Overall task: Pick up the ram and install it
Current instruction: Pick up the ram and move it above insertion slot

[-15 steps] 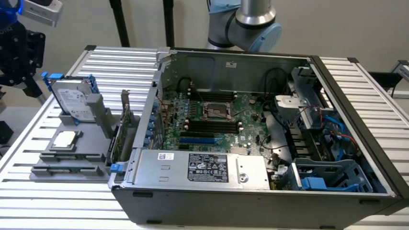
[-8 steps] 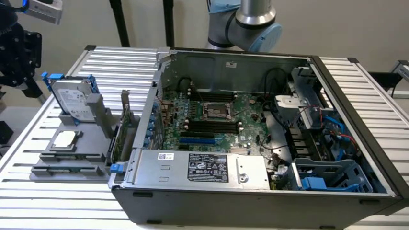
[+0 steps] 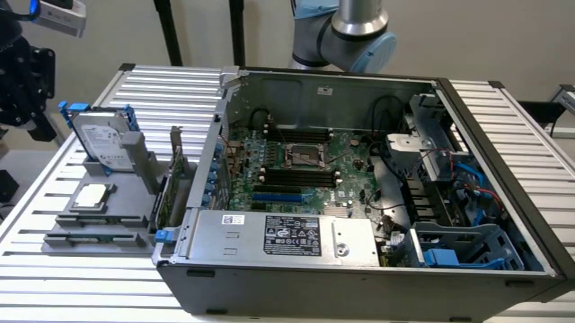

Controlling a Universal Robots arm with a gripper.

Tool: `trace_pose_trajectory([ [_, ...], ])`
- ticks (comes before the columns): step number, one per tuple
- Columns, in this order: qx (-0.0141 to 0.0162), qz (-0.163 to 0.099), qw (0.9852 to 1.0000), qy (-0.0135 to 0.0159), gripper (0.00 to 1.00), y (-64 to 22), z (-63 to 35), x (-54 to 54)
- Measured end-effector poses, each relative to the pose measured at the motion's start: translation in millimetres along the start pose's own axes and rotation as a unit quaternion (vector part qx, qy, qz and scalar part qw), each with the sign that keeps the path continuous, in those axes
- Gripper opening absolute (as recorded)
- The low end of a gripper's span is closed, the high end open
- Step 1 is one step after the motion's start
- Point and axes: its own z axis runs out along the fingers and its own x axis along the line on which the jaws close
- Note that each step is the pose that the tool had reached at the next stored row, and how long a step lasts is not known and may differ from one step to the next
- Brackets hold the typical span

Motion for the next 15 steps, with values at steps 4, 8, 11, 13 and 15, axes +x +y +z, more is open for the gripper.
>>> trace_pose_trajectory([
  [4,-0.0035,0.0,1.0,0.0004,0.11,-2.2,0.4,3.2],
  [8,-0.0047,0.0,1.0,0.0005,0.11,-3.5,1.6,5.9],
  [11,-0.005,0.0,1.0,0.0005,0.12,-4.3,2.5,8.6],
  [13,-0.0052,0.0,1.0,0.0005,0.24,-4.9,3.0,10.5],
  [15,-0.0056,0.0,1.0,0.0005,0.3,-5.7,3.7,12.2],
])
